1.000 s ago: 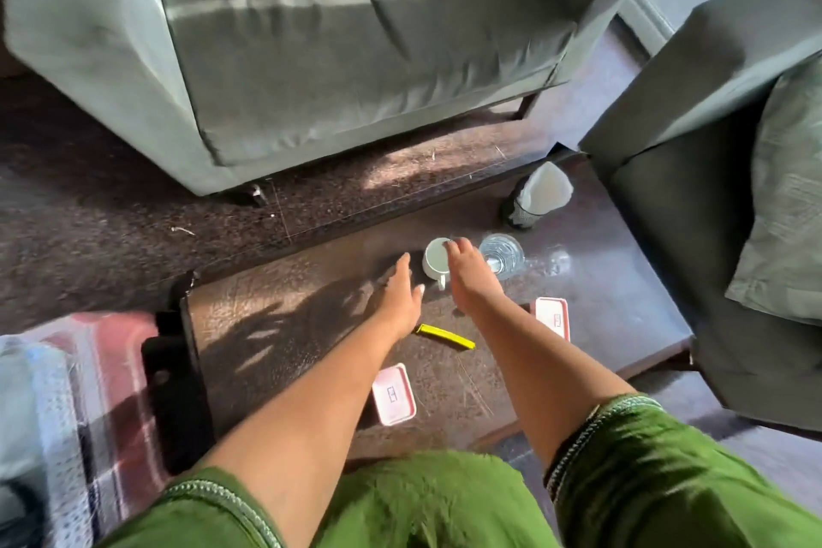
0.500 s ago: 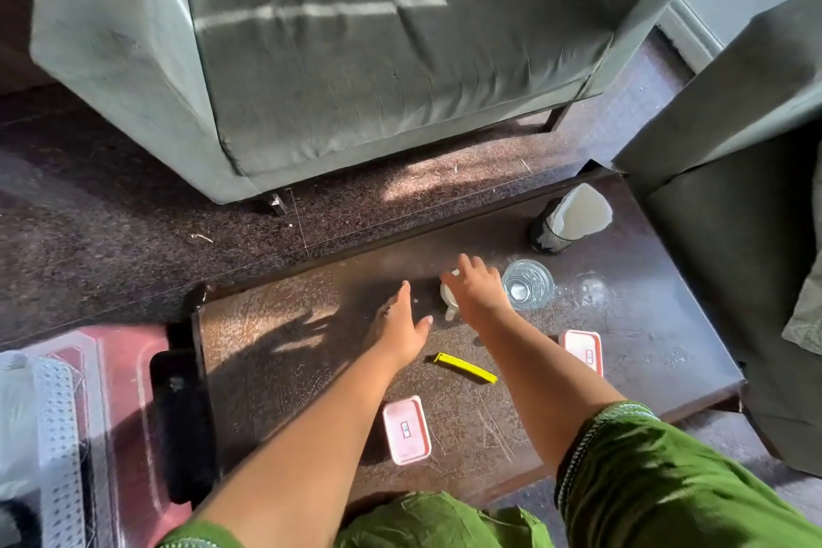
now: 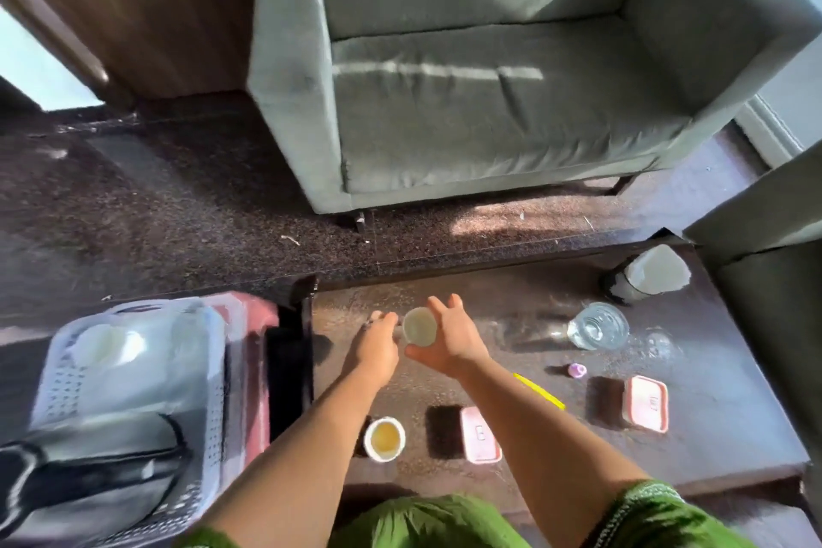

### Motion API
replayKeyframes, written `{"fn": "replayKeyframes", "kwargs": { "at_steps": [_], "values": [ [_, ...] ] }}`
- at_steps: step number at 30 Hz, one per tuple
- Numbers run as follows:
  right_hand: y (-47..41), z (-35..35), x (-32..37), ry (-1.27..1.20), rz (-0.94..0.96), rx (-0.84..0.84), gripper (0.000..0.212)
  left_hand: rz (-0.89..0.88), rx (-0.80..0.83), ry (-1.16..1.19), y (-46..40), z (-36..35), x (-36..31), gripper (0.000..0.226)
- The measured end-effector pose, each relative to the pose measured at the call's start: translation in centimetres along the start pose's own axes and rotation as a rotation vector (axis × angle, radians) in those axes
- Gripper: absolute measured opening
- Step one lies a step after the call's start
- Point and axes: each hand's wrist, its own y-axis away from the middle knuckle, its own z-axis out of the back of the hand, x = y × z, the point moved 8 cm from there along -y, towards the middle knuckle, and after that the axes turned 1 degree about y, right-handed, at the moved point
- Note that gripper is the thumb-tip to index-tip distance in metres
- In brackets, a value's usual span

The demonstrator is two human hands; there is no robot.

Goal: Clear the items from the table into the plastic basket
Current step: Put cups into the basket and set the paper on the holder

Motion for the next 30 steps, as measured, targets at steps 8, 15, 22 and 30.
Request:
{"fn": "replayKeyframes", "kwargs": {
  "at_steps": [8, 15, 22, 30],
  "values": [
    [0.9, -7.0, 16.9, 0.028, 0.190, 0.091, 0.076, 0.055, -0.150, -0.019, 5.2, 12.4, 13.1, 0.014],
    [0.5, -14.4, 31.5, 0.091, 0.326, 0.185, 0.081, 0.149, -0.171, -0.026, 8.6, 21.8, 25.6, 0.013],
    [-2.0, -20.0, 39.8, 0.293, 0.384, 0.149, 0.069, 0.235, -0.089, 0.001, 7.6, 24.5, 35.0, 0.016],
    [-4.9, -24.3, 38.4, 0.242, 0.033, 0.195, 0.088, 0.249, -0.027, 0.168, 4.4, 23.1, 39.1, 0.040]
  ]
}}
